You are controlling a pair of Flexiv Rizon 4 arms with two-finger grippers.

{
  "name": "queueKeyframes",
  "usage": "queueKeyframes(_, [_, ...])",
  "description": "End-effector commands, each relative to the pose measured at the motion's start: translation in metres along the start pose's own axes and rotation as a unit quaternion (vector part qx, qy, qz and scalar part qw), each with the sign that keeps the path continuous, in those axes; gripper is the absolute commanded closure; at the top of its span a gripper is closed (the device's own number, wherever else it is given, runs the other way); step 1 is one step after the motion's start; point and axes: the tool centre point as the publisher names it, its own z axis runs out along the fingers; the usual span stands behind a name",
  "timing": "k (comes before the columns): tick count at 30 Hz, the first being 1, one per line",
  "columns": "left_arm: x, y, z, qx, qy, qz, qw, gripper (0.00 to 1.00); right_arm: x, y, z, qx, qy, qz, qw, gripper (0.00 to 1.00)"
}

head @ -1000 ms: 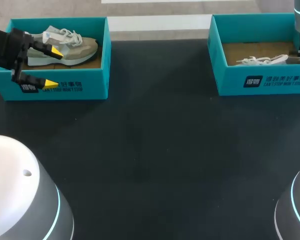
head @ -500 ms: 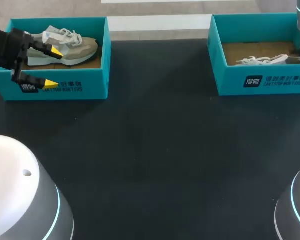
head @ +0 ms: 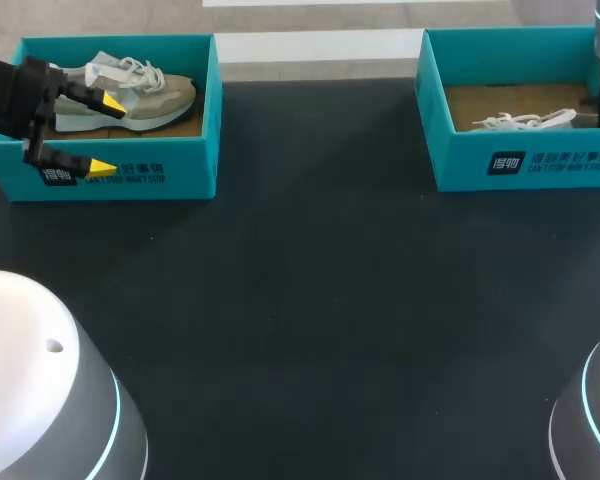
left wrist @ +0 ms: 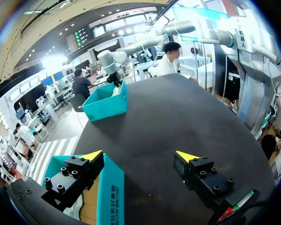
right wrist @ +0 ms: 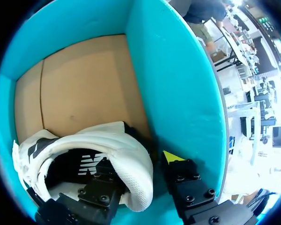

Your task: Take the shoe out of the shoebox, open the shoe tongue, remove and reinsert the insole, then place the shoe into the shoebox

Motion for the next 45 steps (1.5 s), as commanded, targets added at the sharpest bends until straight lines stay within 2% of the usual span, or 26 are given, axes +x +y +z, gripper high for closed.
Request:
queueKeyframes(1, [0.000,0.000,-0.001,-0.002,0.001,0.000,1.000,0.00,0.001,0.001,-0.003,-0.001,-0.001,-0.001,1.000,0.59])
queueKeyframes(12, [0.000,0.000,-0.001,-0.002,0.001,0.000,1.000,0.00,0.000,0.002,-0.012,-0.004,0.001,-0.003,1.000,0.58])
queueKeyframes(25, [0.000,0.000,-0.001,-0.002,0.001,0.000,1.000,0.00,0.003,0.004,-0.027,-0.010,0.012,-0.008,1.000,0.51])
queueKeyframes(26, [0.000,0.000,-0.001,-0.002,0.001,0.000,1.000,0.00,0.004,0.004,-0.027,-0.009,0.015,-0.010,1.000,0.49])
queueKeyframes(27, [0.000,0.000,-0.001,-0.002,0.001,0.000,1.000,0.00,0.005,0.004,-0.028,-0.010,0.016,-0.011,1.000,0.43])
queueKeyframes(29, [0.000,0.000,-0.001,-0.002,0.001,0.000,1.000,0.00,0.006,0.003,-0.029,-0.010,0.019,-0.015,1.000,0.23])
queueKeyframes(31, [0.000,0.000,-0.001,-0.002,0.001,0.000,1.000,0.00,0.007,0.004,-0.032,-0.012,0.021,-0.017,1.000,0.16])
queueKeyframes(33, [0.000,0.000,-0.001,-0.002,0.001,0.000,1.000,0.00,0.007,0.005,-0.038,-0.018,0.024,-0.018,0.999,0.00])
queueKeyframes(38, [0.000,0.000,-0.001,-0.002,0.001,0.000,1.000,0.00,0.002,0.012,-0.072,-0.045,0.053,-0.008,0.998,0.00])
queueKeyframes(45, [0.000,0.000,-0.001,-0.002,0.001,0.000,1.000,0.00,-0.004,0.012,-0.110,-0.057,0.078,-0.004,0.995,0.00])
